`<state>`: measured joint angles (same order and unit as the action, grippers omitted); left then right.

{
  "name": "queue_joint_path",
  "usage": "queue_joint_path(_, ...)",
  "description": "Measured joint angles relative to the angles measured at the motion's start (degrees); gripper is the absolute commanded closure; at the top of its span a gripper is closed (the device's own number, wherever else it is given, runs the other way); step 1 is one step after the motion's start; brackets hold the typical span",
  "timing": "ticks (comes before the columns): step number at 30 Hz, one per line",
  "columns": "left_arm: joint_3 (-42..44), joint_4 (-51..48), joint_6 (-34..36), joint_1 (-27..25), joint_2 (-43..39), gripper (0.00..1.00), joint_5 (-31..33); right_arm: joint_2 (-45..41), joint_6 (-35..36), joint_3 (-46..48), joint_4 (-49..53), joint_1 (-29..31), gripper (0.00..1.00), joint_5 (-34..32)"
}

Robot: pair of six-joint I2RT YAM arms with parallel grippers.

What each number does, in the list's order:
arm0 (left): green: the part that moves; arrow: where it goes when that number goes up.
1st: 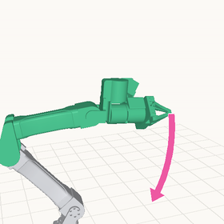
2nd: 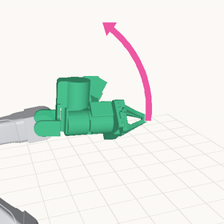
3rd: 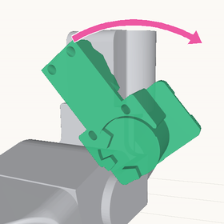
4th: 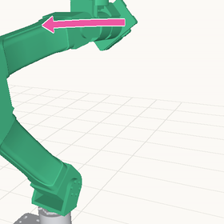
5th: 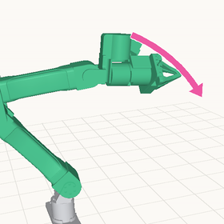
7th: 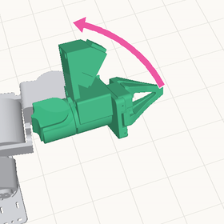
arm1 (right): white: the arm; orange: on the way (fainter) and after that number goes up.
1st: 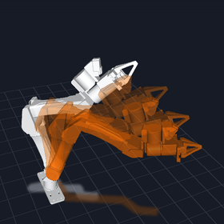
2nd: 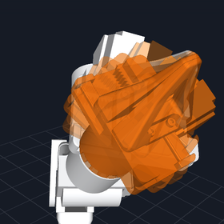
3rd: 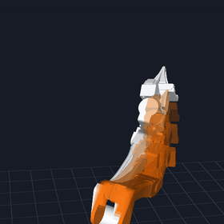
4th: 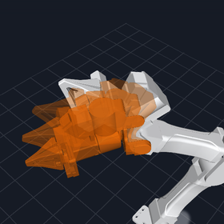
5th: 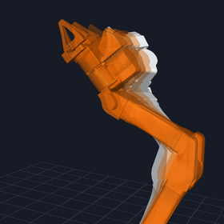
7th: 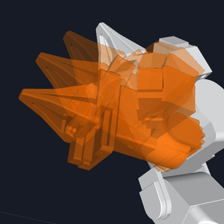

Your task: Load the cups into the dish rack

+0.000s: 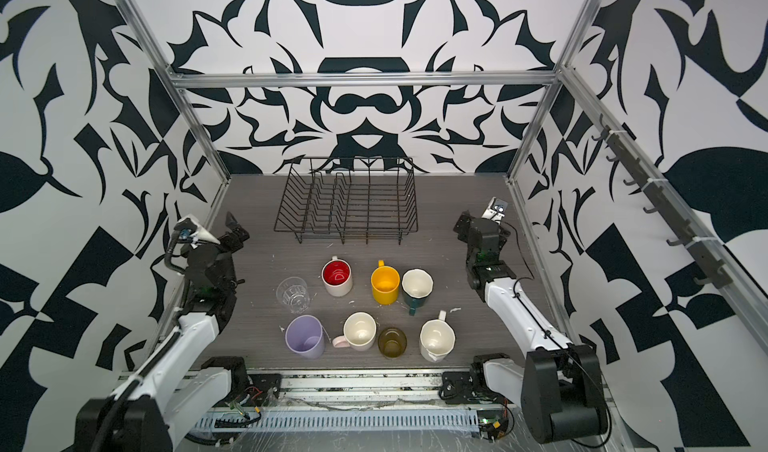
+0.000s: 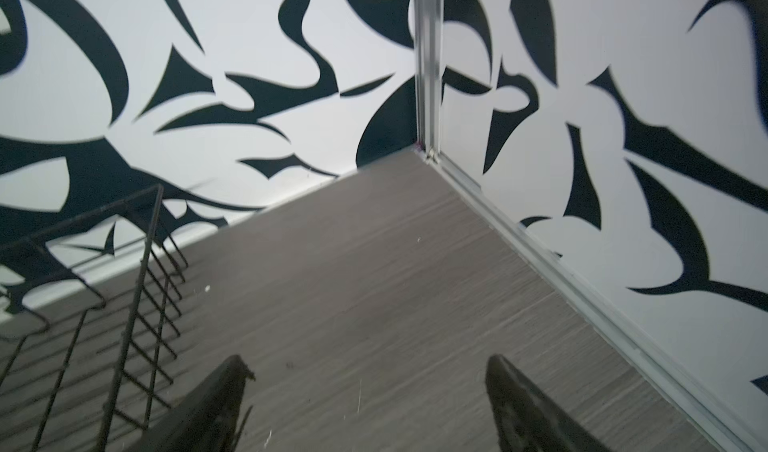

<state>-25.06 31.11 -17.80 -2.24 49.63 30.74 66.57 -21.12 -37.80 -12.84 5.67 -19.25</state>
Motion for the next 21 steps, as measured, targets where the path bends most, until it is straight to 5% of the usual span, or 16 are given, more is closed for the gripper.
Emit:
queue_joint_path(11, -12.9, -23.6, -6.1, 0.3, -5.2, 0.01, -5.9, 18.4, 1.6, -25.0, 20.3, 2.4, 0.31, 19.8)
queue_joint_path(21, -13.9, -32.3, -6.9, 0.3, -5.0, 0.01, -10.7, 33.6, 4.6, -39.2, 28.7, 9.1, 0.49, 22.5)
